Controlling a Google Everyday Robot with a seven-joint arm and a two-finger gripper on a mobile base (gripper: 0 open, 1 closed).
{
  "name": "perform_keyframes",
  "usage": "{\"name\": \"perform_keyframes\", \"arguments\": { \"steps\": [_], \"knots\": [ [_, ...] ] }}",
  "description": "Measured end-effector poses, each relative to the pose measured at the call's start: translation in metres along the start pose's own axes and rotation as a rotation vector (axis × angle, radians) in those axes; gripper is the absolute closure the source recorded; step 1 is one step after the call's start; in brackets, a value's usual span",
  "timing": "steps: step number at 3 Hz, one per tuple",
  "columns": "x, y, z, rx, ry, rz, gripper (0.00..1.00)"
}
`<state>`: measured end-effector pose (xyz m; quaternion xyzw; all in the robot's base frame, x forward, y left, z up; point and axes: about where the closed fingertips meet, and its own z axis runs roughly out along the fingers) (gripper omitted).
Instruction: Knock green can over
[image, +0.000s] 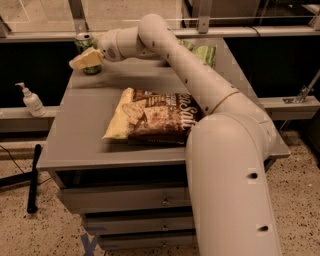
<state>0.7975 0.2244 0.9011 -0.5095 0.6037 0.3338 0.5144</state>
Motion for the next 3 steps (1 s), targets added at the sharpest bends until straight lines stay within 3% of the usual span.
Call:
{"name": "perform_keyframes", "arguments": {
  "steps": [2, 3],
  "knots": [
    [0.003, 0.001, 0.008, -0.005, 0.008, 0.013, 0.64],
    [0.008, -0.007, -0.020, 0.037, 0.033, 0.012, 0.87]
  ]
}}
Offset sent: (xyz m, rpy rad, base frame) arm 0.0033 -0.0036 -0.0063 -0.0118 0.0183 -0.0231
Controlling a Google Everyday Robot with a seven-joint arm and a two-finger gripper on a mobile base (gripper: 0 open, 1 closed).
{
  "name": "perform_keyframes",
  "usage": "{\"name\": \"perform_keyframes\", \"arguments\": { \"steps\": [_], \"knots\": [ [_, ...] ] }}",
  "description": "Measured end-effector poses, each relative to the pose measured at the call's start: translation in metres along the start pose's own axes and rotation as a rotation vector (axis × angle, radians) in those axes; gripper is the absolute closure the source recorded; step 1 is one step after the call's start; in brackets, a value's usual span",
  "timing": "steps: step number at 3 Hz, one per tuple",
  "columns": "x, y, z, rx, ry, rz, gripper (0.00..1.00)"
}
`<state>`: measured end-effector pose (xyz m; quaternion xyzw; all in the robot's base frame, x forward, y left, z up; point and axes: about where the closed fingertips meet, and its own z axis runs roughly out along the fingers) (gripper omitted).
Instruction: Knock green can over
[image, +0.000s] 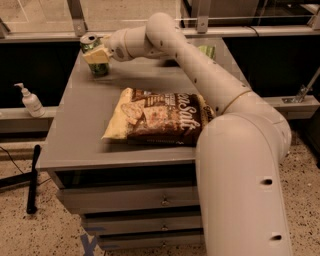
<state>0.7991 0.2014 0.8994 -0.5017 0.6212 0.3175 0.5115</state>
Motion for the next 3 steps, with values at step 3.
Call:
{"name": "perform_keyframes", "arguments": {
  "steps": [3],
  "knots": [
    [0.012, -0.036, -0.192, 0.145, 0.304, -0.069, 1.00]
  ]
}}
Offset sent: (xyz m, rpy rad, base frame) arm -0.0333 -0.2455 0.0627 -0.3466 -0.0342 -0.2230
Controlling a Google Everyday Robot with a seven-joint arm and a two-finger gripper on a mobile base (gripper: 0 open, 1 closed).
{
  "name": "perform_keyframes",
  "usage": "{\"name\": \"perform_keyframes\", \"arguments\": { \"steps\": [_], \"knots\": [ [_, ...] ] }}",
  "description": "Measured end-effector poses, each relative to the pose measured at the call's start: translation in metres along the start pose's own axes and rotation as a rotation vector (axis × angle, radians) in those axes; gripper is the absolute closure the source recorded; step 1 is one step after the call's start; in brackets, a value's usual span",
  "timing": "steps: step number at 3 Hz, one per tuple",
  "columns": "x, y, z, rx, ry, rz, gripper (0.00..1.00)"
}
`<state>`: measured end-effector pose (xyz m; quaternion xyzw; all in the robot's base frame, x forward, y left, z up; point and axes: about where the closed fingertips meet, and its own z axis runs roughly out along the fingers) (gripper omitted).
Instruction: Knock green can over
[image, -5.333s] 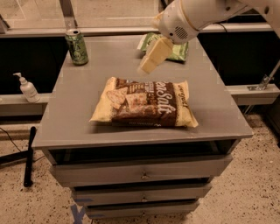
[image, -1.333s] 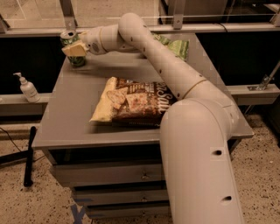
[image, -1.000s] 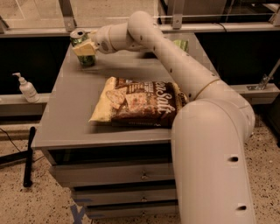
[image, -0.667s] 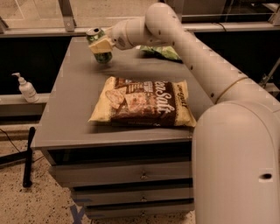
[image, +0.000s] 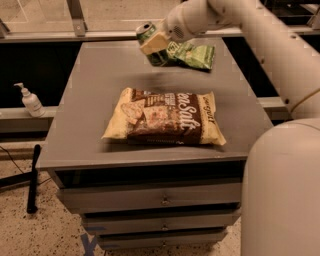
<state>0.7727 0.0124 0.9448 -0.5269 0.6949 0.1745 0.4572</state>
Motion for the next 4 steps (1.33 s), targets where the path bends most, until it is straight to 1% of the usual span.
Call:
{"name": "perform_keyframes", "arguments": {
  "steps": [1, 2, 3, 4],
  "knots": [
    [0.023, -0.007, -0.022, -0.033, 0.149, -0.046, 1.00],
    [0.049, 0.006, -0.019, -0.126, 0.313, -0.114, 1.00],
    [0.073, 0.039, -0.003, -0.296, 0.460, -0.204, 1.00],
    [0.088, 0.067, 0.011, -0.442, 0.559, -0.272, 1.00]
  ]
}}
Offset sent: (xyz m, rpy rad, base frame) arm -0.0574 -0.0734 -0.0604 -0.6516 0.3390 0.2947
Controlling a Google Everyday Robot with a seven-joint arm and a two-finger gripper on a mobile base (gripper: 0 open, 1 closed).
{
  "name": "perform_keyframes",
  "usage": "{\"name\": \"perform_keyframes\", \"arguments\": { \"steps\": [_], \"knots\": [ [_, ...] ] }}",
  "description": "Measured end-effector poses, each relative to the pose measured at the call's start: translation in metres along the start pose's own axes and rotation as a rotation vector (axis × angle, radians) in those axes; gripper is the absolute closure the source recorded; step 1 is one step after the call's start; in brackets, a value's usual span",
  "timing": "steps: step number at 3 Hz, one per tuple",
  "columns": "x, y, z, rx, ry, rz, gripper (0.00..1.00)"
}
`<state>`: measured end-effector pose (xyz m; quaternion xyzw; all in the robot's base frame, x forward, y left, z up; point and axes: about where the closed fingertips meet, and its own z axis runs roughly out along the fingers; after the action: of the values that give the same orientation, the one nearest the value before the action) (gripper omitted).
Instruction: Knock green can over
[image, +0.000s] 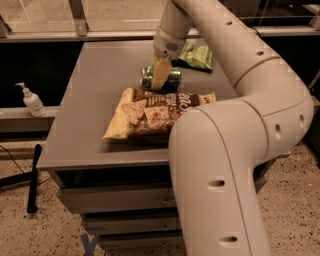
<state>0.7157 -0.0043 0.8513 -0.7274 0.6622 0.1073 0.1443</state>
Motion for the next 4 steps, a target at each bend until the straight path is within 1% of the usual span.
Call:
{"name": "perform_keyframes", "arguments": {
  "steps": [1, 2, 3, 4],
  "knots": [
    [-0.008, 0.000, 0.015, -0.038, 0.035, -0.035, 0.83],
    [-0.015, -0.007, 0.019, -0.027, 0.040, -0.041, 0.59],
    [-0.016, -0.014, 0.016, -0.004, 0.038, -0.029, 0.36],
    [-0.015, -0.015, 0.014, 0.005, 0.038, -0.017, 0.13]
  ]
}}
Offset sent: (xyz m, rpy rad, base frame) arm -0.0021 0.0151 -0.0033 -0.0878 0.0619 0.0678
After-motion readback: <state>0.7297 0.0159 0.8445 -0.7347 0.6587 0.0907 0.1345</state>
